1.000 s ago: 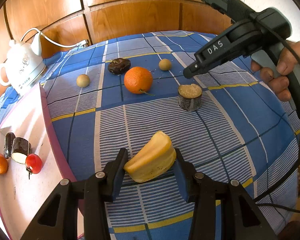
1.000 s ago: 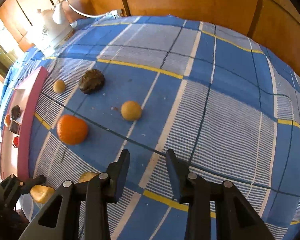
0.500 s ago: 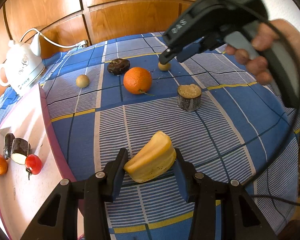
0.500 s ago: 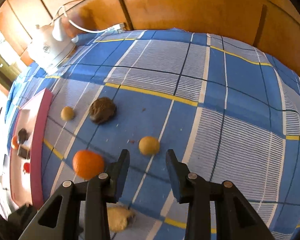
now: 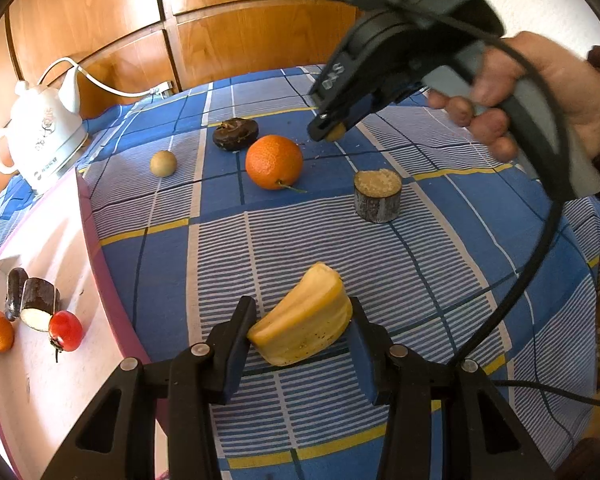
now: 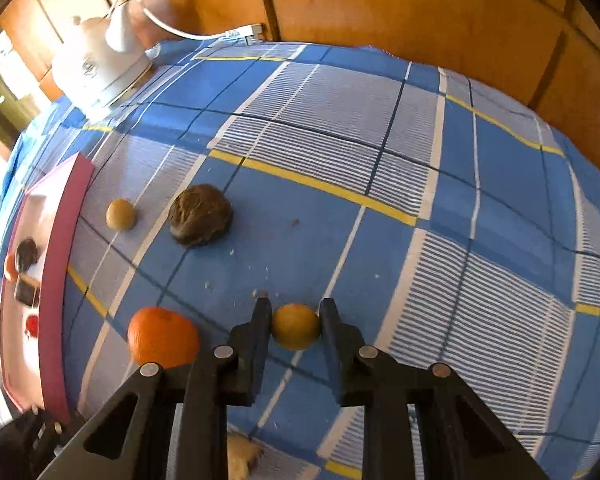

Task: Organize fruits
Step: 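Close the right tool on the small yellow fruit while the left tool carries the wedge toward the tray, then lower the yellow wedge into the pink tray and open the left tool, then carry the small yellow fruit into the tray and open the right tool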

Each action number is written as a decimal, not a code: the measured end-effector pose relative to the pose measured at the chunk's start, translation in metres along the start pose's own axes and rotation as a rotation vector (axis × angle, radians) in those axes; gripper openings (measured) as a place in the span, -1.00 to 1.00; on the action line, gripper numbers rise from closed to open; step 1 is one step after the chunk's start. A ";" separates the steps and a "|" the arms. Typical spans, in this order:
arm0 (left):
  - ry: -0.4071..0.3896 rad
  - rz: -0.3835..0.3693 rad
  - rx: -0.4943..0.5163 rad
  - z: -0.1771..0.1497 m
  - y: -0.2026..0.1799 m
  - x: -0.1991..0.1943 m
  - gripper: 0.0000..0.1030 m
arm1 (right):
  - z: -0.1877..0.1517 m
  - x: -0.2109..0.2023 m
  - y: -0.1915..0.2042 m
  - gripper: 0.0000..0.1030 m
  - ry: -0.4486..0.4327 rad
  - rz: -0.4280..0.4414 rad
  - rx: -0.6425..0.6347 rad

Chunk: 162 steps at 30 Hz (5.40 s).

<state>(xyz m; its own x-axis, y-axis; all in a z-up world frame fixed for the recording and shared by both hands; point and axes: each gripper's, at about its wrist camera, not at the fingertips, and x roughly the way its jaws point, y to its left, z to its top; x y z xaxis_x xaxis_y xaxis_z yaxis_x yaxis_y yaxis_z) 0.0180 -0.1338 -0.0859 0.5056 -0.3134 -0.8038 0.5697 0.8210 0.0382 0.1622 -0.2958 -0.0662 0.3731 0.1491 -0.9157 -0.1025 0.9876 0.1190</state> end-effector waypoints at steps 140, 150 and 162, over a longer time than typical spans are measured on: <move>-0.113 0.373 -0.596 -0.059 0.183 -0.109 0.09 | 0.002 -0.041 0.170 -0.52 -0.109 0.300 -0.267; -0.124 0.371 -0.615 -0.065 0.189 -0.113 0.09 | 0.024 -0.003 0.239 -0.51 -0.069 0.295 -0.288; -0.119 0.357 -0.605 -0.064 0.184 -0.111 0.09 | 0.015 -0.004 0.220 -0.43 -0.068 0.295 -0.230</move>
<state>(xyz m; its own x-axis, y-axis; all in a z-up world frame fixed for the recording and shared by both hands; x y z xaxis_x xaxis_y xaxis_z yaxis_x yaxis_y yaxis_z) 0.0249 0.0829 -0.0278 0.6811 0.0025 -0.7322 -0.0862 0.9933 -0.0768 0.1519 -0.0787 -0.0302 0.3561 0.4361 -0.8264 -0.4160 0.8659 0.2777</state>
